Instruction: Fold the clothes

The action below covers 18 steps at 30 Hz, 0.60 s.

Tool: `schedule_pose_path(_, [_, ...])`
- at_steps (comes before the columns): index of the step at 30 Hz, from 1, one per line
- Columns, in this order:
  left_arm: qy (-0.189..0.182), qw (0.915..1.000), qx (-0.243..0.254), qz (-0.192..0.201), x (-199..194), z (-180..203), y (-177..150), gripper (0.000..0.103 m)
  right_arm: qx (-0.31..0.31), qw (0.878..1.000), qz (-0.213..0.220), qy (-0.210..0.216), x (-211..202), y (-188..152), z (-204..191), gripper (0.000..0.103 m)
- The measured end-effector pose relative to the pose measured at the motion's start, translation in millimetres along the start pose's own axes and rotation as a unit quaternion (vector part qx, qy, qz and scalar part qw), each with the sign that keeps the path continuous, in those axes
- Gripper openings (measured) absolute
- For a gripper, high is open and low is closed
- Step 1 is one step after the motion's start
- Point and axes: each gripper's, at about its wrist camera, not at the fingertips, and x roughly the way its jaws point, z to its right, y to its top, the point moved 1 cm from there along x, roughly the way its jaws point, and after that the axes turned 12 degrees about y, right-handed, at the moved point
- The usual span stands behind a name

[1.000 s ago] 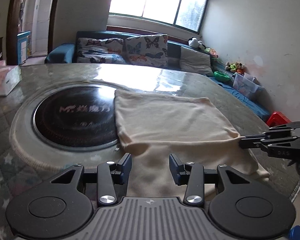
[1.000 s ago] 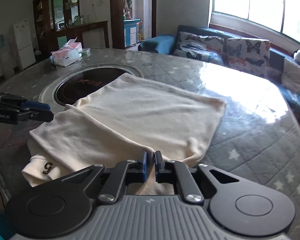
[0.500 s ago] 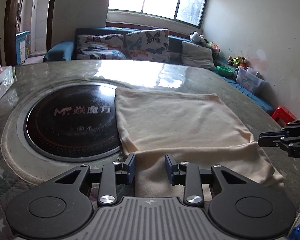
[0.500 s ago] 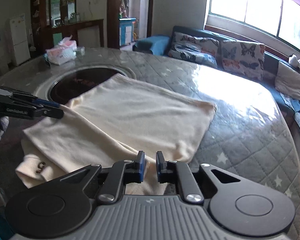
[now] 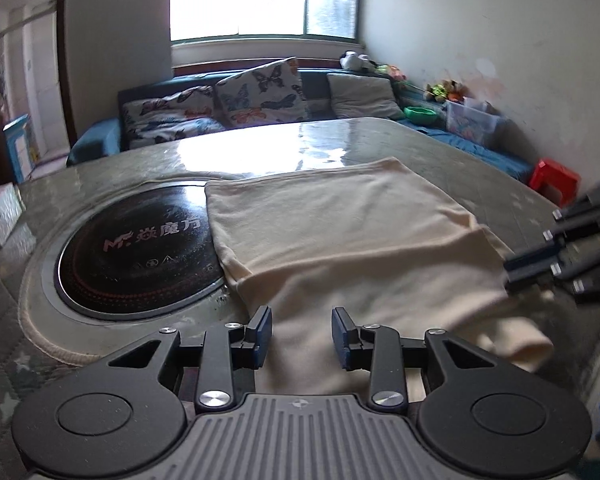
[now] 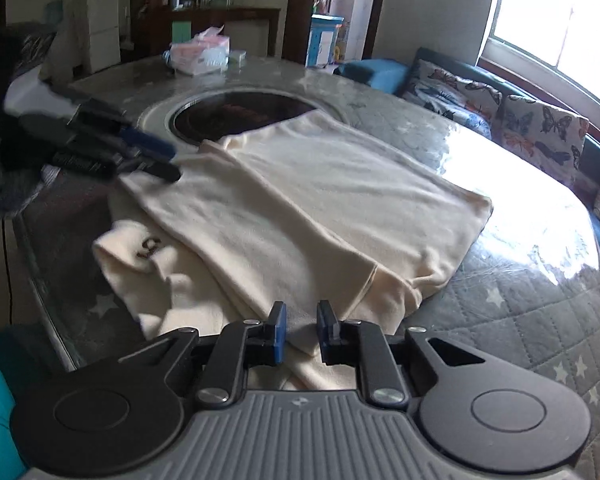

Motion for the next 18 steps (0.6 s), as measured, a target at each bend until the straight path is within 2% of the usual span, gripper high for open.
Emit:
schedule_pose_path(4, [-0.009, 0.9986, 0.052, 0.009, -18.2, 10.4, -13.5, 0.04, -0.001, 1.0, -0.006, -0.001, 2.1, -4.6, -0.3, 0.016])
schedule_pose_path(7, [-0.013, 0.9952, 0.096, 0.017, -28.8, 20.3, -24.9, 0.047, 0.003, 1.0, 0.0, -0.001, 0.3, -4.6, 0.3, 0.019])
schedule_pose_path(9, [-0.014, 0.9919, 0.124, 0.023, -33.6, 27.1, -32.5, 0.047, 0.003, 1.0, 0.007, -0.001, -3.9, -3.5, -0.2, 0.031])
schedule_pose_path(11, [-0.019, 0.9893, 0.142, 0.029, -34.2, 33.8, -37.1, 0.048, -0.004, 1.0, 0.009, -0.001, -7.6, -3.1, -3.0, 0.034])
schedule_pose_path(14, [-0.025, 0.9835, 0.174, 0.042, -34.1, 46.5, -44.1, 0.048, -0.014, 1.0, 0.008, -0.005, -11.3, -4.6, -7.5, 0.047])
schedule_pose_path(16, [-0.026, 0.9797, 0.192, 0.053, -33.8, 53.7, -47.1, 0.048, -0.019, 1.0, 0.007, -0.005, -13.8, -5.9, -10.5, 0.049])
schedule_pose_path(18, [-0.026, 0.9771, 0.201, 0.064, -31.8, 58.9, -47.5, 0.048, -0.023, 1.0, 0.005, -0.005, -16.0, -7.7, -13.5, 0.056])
